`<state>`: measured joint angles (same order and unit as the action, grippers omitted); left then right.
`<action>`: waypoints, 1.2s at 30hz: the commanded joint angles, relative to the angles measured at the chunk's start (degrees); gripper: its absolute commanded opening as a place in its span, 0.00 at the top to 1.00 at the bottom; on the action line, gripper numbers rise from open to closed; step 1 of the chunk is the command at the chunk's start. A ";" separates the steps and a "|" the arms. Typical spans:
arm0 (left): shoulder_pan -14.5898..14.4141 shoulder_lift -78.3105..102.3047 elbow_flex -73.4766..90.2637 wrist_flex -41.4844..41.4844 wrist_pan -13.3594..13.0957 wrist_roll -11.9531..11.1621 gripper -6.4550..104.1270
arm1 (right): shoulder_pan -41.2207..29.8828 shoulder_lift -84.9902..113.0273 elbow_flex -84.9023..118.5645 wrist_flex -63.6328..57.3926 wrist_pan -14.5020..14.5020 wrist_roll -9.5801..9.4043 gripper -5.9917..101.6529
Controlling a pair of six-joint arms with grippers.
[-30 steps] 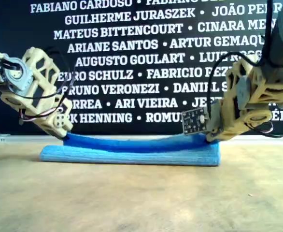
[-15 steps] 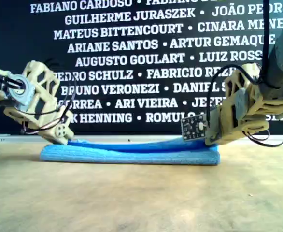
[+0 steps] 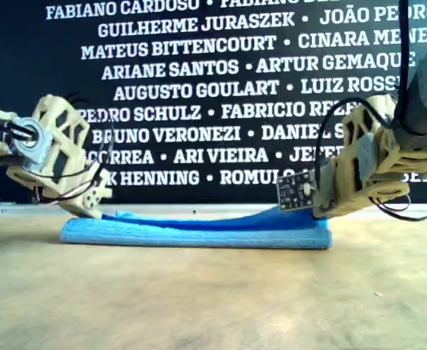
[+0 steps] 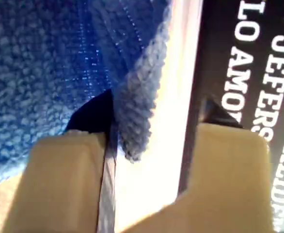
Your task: Fold a cloth
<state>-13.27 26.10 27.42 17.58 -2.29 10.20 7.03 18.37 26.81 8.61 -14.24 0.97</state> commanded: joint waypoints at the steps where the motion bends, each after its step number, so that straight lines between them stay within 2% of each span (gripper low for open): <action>1: 1.41 2.99 -5.27 -1.49 0.53 0.35 0.07 | 0.09 4.48 -4.75 -3.08 -0.53 -0.26 0.20; 3: 1.14 3.08 -5.62 -1.49 0.53 0.35 0.02 | -0.09 4.57 -4.75 -3.08 -0.53 -0.26 0.19; 6: 0.79 3.25 -6.77 -1.58 0.62 0.26 0.03 | -0.44 4.66 -4.75 -2.99 0.18 -0.35 0.19; 8: 0.62 3.16 -8.96 -1.58 0.62 0.26 0.03 | -1.41 5.01 -4.75 -2.99 -0.35 -0.35 0.19; 11: 0.70 2.99 -12.30 -1.58 0.26 -0.62 0.03 | -2.72 8.44 -4.31 -1.93 -0.26 -0.35 0.19; 17: 1.32 2.37 -19.69 -1.58 -0.26 -0.62 0.04 | -5.27 15.38 -3.78 -1.85 -0.62 -0.35 0.19; 19: 0.97 2.11 -20.83 -1.49 -0.26 0.18 0.04 | -5.36 16.96 -3.43 -1.85 -0.62 -0.35 0.19; 22: 1.23 2.64 -20.92 -0.70 -0.35 -0.26 0.04 | -5.45 17.58 -3.43 -1.49 -0.70 -0.35 0.20; 25: 1.49 3.34 -20.83 1.32 -0.79 0.26 0.04 | -6.42 20.30 -3.34 3.52 -0.70 -0.35 0.20; 28: 1.41 5.80 -21.80 11.51 -4.48 0.18 0.04 | -8.00 26.19 -3.34 17.14 -0.70 -0.35 0.19; 31: 0.35 15.03 -20.74 30.50 -9.49 -0.62 0.04 | -9.67 32.52 -3.43 34.80 -0.70 -0.44 0.19; 35: -3.16 25.22 -21.88 58.80 -10.02 -1.14 0.04 | -10.81 40.08 -3.43 57.66 -0.70 -0.44 0.19; 36: -3.87 27.77 -21.88 65.13 -10.02 -2.02 0.04 | -10.81 41.31 -3.52 62.84 -0.62 -0.44 0.19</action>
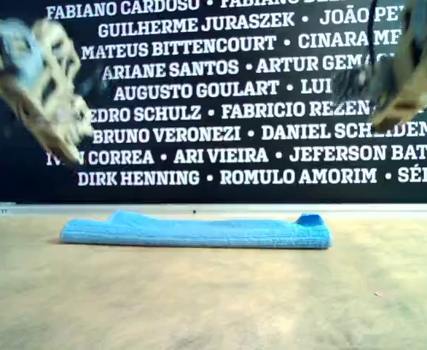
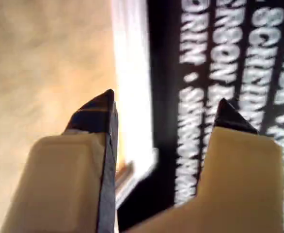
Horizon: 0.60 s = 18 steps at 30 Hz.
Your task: Fold a cloth
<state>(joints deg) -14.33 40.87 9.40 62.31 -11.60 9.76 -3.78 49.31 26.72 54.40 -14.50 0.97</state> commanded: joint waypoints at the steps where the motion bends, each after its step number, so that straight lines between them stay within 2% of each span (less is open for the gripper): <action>1: -3.60 15.91 -3.87 26.19 -0.62 -3.34 0.04 | 0.00 11.60 -3.60 21.88 -0.35 0.44 0.19; 2: -4.39 19.07 -2.72 29.97 -0.62 -6.15 0.04 | 0.00 12.74 -3.69 26.72 -0.26 0.53 0.19; 3: -4.66 22.15 -2.55 31.55 -0.70 -9.93 0.04 | 0.18 13.80 -3.52 31.29 -0.35 0.62 0.19; 5: -4.22 27.69 -0.88 29.71 -1.32 -18.81 0.04 | 0.79 15.29 -3.25 37.79 -0.44 0.62 0.19; 7: -4.83 33.57 3.16 29.09 -0.88 -25.22 0.04 | 0.44 16.44 -3.16 38.85 -0.44 0.62 0.19; 8: -5.10 36.47 6.50 29.09 -0.79 -26.63 0.04 | 0.00 17.23 -3.16 38.06 -0.44 0.70 0.19; 10: -6.06 43.33 15.21 29.18 -0.70 -27.60 0.04 | 0.00 20.13 -3.08 38.06 0.35 0.70 0.19; 13: -9.05 55.72 31.46 29.18 -0.79 -27.69 0.04 | 0.26 27.51 1.23 38.06 -0.35 0.70 0.19; 15: -9.49 64.78 42.80 28.92 -0.79 -27.77 0.04 | 0.88 35.86 7.12 38.06 0.26 0.70 0.19; 18: -9.14 79.37 56.07 28.04 -0.97 -27.77 0.04 | 1.05 51.59 21.36 37.79 -0.35 0.62 0.19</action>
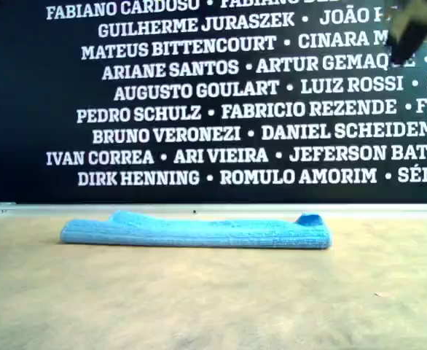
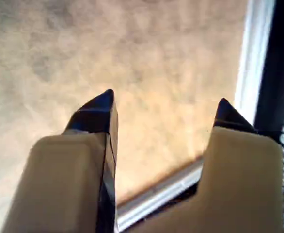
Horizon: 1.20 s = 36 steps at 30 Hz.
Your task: Fold a cloth
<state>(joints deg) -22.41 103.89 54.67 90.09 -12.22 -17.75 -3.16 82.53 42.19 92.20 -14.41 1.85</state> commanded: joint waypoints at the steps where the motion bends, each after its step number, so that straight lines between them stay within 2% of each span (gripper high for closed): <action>1: -0.88 21.01 14.15 0.18 -0.35 -0.26 0.04 | 0.44 24.43 11.16 -0.35 -0.44 -0.97 0.19; 4: -1.32 32.96 21.71 -0.79 -0.18 -0.26 0.03 | -0.62 40.69 25.40 -1.14 0.44 -1.41 0.19; 6: -1.23 37.97 26.72 -4.48 -0.70 -0.18 0.03 | 0.26 48.34 33.75 -2.81 0.35 -1.41 0.19; 8: -0.79 41.92 33.66 -10.20 -1.05 0.62 0.03 | 0.44 53.35 40.78 -6.24 -0.44 -1.41 0.19; 15: -1.32 62.75 65.13 -34.10 -1.05 1.23 0.03 | -0.18 75.15 62.31 -23.55 0.35 -1.41 0.19; 17: -1.32 70.22 74.44 -38.67 -0.62 3.60 0.03 | 0.09 81.83 68.99 -27.51 0.35 -1.41 0.19; 20: -0.88 75.06 83.41 -40.61 -1.05 9.76 0.03 | 0.00 89.12 79.98 -32.43 0.35 -1.41 0.19; 22: -0.53 74.53 86.57 -40.61 -1.14 12.83 0.04 | -0.44 92.20 87.28 -34.98 0.35 -1.41 0.19; 25: -0.53 74.53 88.59 -41.40 -1.14 15.21 0.04 | -0.44 95.63 97.65 -39.02 0.44 -1.41 0.19; 31: -0.44 74.62 91.05 -42.71 -1.14 14.59 0.04 | -0.44 96.50 108.72 -50.27 0.44 -1.41 0.19; 36: -0.35 74.62 98.61 -53.35 -1.23 14.50 0.04 | -0.44 96.50 113.82 -58.36 0.44 -1.41 0.19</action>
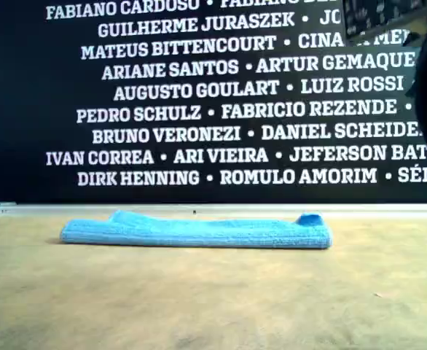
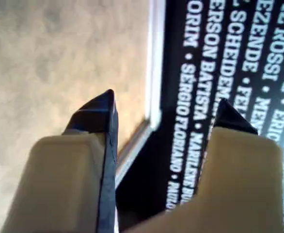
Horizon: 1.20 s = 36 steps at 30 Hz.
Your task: Fold a cloth
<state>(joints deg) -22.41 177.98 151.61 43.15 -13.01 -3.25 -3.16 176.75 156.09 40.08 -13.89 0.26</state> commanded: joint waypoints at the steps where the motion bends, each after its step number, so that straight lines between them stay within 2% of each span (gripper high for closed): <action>1: -0.35 0.53 3.69 -8.96 -0.44 0.00 0.04 | -0.44 2.29 0.88 -7.29 -0.09 0.18 0.19; 7: 0.00 0.44 14.68 -20.39 -0.44 0.70 0.04 | -0.44 2.29 7.82 -11.34 -0.09 0.18 0.20; 13: 8.00 0.44 19.07 -23.12 -0.44 0.09 0.04 | 0.44 2.29 14.94 -11.69 -0.26 0.79 0.19; 15: 9.14 0.44 19.34 -22.85 -0.44 0.09 0.04 | 0.44 2.29 15.73 -11.60 -0.88 1.14 0.19; 17: 9.23 0.35 20.39 -22.50 -0.44 0.18 0.04 | 0.53 2.29 16.17 -11.43 -0.97 1.23 0.19; 19: 9.23 0.35 20.74 -22.32 0.09 0.18 0.04 | 0.53 2.29 16.26 -11.34 -0.79 0.35 0.19; 23: 8.35 0.00 20.74 -21.97 0.62 0.88 0.04 | 1.85 2.02 14.50 -11.43 -0.35 1.14 0.19; 29: 8.26 -3.08 18.63 -21.88 0.79 1.05 0.04 | 2.29 1.58 11.16 -11.60 -0.35 0.88 0.19; 30: 8.26 -4.57 16.96 -21.88 0.79 1.05 0.04 | 2.29 1.49 10.11 -10.99 -0.97 0.35 0.19; 36: 8.26 -25.49 4.39 -21.88 0.79 0.97 0.03 | 6.94 -10.72 2.29 -11.60 -0.97 0.44 0.19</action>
<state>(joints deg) -14.59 161.46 164.62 22.06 -13.10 -2.46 1.93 171.56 164.62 31.55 -14.59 0.70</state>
